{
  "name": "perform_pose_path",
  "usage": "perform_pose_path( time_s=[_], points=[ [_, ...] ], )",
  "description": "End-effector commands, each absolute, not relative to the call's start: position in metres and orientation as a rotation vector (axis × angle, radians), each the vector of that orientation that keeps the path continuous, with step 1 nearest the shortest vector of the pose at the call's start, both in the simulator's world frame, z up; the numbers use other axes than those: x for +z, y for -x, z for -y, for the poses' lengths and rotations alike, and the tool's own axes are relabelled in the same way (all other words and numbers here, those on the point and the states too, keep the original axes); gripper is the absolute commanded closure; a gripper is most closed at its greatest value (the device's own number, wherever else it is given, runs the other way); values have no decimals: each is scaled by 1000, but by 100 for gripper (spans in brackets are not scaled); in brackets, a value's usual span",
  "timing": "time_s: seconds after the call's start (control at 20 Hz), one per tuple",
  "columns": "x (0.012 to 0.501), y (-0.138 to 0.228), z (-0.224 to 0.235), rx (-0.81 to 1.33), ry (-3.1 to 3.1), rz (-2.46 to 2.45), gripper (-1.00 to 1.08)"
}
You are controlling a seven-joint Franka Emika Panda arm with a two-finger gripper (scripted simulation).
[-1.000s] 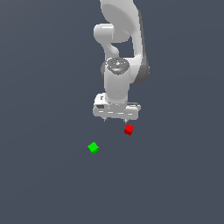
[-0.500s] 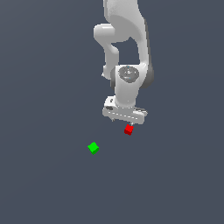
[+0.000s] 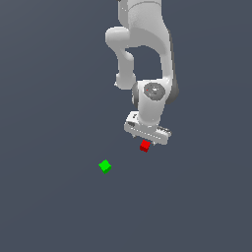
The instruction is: Stack the red cube on top of the green cube.
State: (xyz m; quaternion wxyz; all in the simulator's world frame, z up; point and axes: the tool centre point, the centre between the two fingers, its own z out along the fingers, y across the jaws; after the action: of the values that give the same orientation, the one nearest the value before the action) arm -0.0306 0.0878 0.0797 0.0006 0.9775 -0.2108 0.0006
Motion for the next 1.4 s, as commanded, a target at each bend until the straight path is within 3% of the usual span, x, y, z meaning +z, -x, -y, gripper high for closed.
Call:
perform_pose_path(
  time_s=[0.0,0.55,1.3,1.35],
  points=[
    [75,30,-93,2,-3062,700,-92],
    [67,30,-99,0,-3054,733,-92],
    [20,29,-99,0,-3053,739,-92],
    [20,29,-99,0,-3053,739,108]
  ],
)
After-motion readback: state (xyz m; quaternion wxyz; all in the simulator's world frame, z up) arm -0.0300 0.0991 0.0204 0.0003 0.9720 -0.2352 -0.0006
